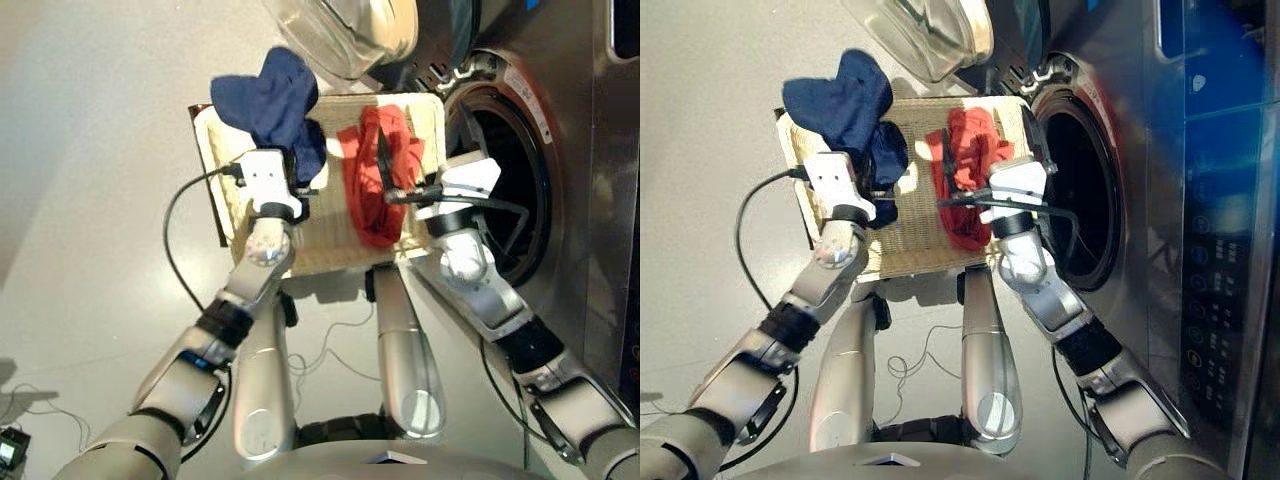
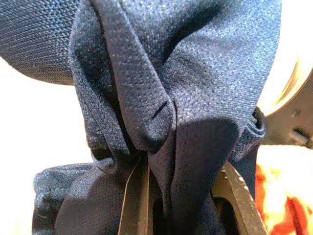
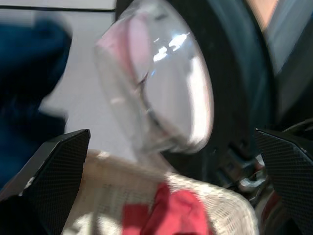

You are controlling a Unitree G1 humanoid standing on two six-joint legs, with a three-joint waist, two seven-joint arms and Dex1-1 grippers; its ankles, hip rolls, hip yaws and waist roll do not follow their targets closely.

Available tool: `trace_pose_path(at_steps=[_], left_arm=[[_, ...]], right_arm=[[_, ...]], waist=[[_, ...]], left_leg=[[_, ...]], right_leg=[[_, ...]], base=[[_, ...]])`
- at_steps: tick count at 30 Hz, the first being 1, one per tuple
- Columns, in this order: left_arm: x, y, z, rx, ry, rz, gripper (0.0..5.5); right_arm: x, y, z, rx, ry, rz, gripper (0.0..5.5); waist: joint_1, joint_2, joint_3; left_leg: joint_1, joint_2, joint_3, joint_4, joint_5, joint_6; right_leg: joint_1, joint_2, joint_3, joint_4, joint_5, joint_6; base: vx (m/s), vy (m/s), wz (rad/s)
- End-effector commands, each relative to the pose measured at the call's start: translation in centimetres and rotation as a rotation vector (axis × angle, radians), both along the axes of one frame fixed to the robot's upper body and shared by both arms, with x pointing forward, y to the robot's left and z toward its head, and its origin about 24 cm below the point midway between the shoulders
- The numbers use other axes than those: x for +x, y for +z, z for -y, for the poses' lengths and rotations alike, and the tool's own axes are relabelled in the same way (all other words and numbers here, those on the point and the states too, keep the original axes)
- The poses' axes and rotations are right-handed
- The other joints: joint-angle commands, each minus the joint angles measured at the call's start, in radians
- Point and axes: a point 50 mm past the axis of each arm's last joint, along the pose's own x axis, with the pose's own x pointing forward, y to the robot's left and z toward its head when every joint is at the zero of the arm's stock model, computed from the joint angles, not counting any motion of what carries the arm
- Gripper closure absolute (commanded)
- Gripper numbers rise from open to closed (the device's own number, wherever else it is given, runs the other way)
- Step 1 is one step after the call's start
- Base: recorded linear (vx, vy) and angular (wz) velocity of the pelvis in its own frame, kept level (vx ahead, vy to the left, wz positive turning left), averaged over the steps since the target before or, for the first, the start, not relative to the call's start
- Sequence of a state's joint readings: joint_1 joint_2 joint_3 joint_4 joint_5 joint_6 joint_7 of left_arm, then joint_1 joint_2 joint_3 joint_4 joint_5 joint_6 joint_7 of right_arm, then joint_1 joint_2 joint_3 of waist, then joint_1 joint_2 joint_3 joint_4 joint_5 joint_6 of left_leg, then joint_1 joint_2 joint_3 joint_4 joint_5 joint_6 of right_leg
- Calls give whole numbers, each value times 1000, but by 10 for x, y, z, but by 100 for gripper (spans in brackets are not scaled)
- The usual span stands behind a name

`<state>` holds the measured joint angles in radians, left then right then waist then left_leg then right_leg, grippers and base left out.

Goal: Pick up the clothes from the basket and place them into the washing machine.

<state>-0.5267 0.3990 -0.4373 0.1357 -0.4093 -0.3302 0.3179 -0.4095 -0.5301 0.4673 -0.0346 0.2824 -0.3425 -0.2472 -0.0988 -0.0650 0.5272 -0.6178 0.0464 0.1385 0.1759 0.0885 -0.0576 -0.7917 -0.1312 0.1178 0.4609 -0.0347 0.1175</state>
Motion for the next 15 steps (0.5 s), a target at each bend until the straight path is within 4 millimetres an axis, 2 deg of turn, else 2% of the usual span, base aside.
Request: trace_pose_path(at_steps=[1,4,7,10,15], left_arm=[[-21,27,10,-63,-144,188,550],[-35,40,3,-88,-256,247,550],[-45,44,2,-67,-353,269,550],[-52,49,6,-6,-462,285,550],[-62,47,19,57,-633,263,550]], right_arm=[[-7,16,-4,-1,133,35,0],[-9,13,-9,-85,261,-20,0],[-15,17,-10,-172,313,7,0],[-14,20,-14,-232,350,14,0],[-11,31,-24,-319,367,76,0]], waist=[[2,27,-46],[15,28,-75],[22,33,-94],[28,39,-110],[39,49,-127]], left_leg=[[-31,-33,-15,104,-78,-10],[0,-39,-14,77,-71,-17],[24,-44,-20,65,-70,-16],[40,-51,-28,51,-61,-17],[78,-54,-28,25,-51,-18]], right_leg=[[82,4,-25,-216,190,69],[117,-2,-31,-250,193,72],[145,-8,-34,-259,192,73],[162,-13,-34,-270,194,71],[202,-19,-42,-291,192,72]], base=[[0,0,0],[20,1,-8],[60,9,-5],[0,0,0],[13,1,7]])
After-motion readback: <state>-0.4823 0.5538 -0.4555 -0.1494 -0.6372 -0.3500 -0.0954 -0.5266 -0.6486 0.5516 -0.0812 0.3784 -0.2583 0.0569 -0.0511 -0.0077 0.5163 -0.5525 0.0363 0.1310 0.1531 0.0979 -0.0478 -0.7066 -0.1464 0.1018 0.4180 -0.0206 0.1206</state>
